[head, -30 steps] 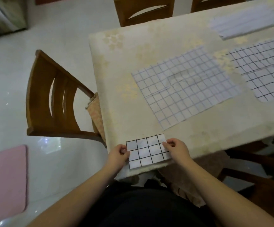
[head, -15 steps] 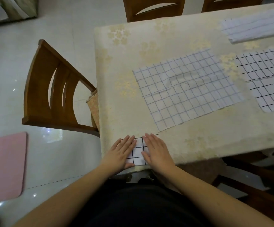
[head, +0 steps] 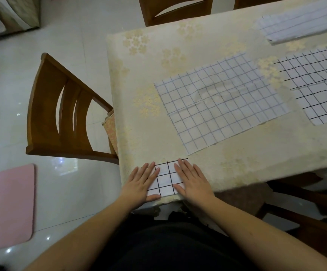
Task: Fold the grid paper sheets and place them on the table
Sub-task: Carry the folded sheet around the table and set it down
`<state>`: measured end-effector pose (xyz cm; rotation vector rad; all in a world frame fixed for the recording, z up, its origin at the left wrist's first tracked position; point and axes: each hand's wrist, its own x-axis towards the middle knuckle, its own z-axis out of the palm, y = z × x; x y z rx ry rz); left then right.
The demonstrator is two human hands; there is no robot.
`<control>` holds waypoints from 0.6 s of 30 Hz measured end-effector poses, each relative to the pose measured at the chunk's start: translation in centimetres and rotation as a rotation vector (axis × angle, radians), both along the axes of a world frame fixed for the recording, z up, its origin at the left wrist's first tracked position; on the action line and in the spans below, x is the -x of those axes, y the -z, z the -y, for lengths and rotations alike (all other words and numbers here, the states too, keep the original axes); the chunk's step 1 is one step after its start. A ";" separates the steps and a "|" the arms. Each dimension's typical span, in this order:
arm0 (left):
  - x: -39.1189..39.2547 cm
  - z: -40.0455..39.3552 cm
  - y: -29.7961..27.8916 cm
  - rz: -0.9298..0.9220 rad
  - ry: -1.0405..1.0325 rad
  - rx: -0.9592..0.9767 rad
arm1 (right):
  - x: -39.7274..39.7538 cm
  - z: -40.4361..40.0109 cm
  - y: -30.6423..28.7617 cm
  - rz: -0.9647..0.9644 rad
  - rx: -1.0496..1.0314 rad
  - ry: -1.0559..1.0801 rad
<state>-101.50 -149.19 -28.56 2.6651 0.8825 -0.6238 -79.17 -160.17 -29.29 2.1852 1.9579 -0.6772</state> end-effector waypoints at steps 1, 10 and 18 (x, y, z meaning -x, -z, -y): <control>0.2 -0.2 -0.1 -0.014 -0.006 0.002 | -0.6 0.5 0.1 0.004 0.010 0.028; 1.3 -1.4 -0.3 -0.070 0.025 0.018 | -2.5 2.5 0.4 0.012 0.059 0.100; 1.1 -2.5 -0.5 0.018 0.080 0.037 | -1.6 1.6 -1.3 -0.009 -0.006 0.214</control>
